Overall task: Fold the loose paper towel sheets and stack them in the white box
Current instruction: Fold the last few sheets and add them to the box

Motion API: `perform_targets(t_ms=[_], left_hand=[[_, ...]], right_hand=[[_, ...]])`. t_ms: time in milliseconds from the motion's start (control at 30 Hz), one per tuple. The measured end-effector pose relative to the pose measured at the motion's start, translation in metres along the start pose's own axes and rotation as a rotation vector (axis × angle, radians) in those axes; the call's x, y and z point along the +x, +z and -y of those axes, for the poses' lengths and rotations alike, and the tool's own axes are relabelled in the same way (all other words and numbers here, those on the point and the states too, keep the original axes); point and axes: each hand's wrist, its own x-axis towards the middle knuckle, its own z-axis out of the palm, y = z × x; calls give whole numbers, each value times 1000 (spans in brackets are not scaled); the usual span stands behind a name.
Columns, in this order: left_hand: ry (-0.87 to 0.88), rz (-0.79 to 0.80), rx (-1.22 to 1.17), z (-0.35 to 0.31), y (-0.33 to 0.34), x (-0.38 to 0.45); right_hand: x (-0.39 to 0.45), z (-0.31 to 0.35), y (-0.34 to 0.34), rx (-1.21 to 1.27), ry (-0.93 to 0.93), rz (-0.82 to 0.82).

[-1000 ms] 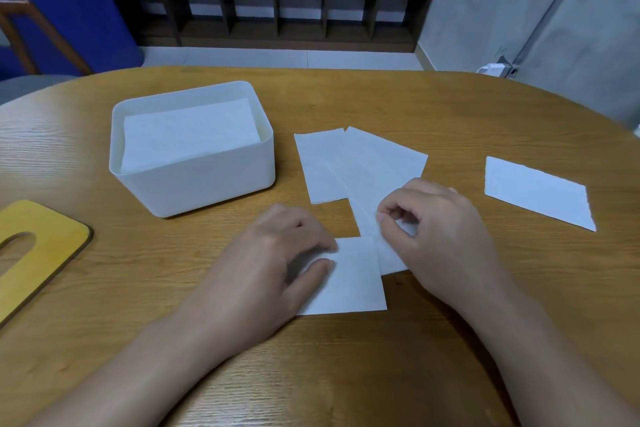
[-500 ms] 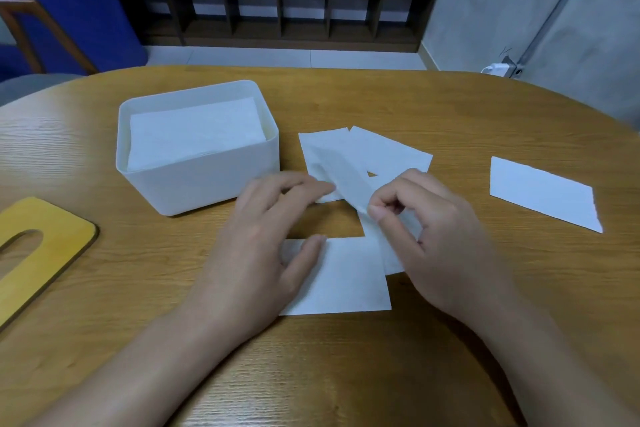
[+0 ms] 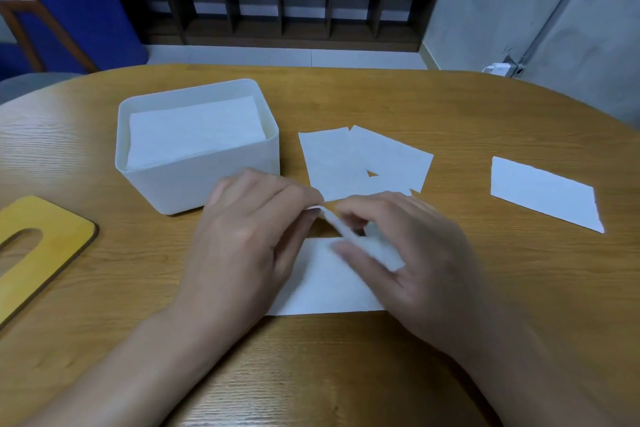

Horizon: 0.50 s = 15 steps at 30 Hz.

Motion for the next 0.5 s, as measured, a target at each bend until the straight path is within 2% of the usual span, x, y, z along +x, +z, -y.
perform_targets(t_ms=[100,167,233,333,400,500], left_hand=[[8,-6,-46,-4,-10,6],[-81,9,-153,-6,-20,9],[-225,46,-294,-5,-28,11],[-410,211,-413,1,-30,13],[-495,298,-451,4,-29,12],[-559,346,-522,5,-28,11]], right_hand=[[-1,-3,-5,27,46,-196],[0,-4,-10,145,154,-240],[1,-5,-11,255,259,-170],[0,-6,-10,336,342,-68],[0,-7,-9,368,383,-29],[0,-10,-8,326,383,8]])
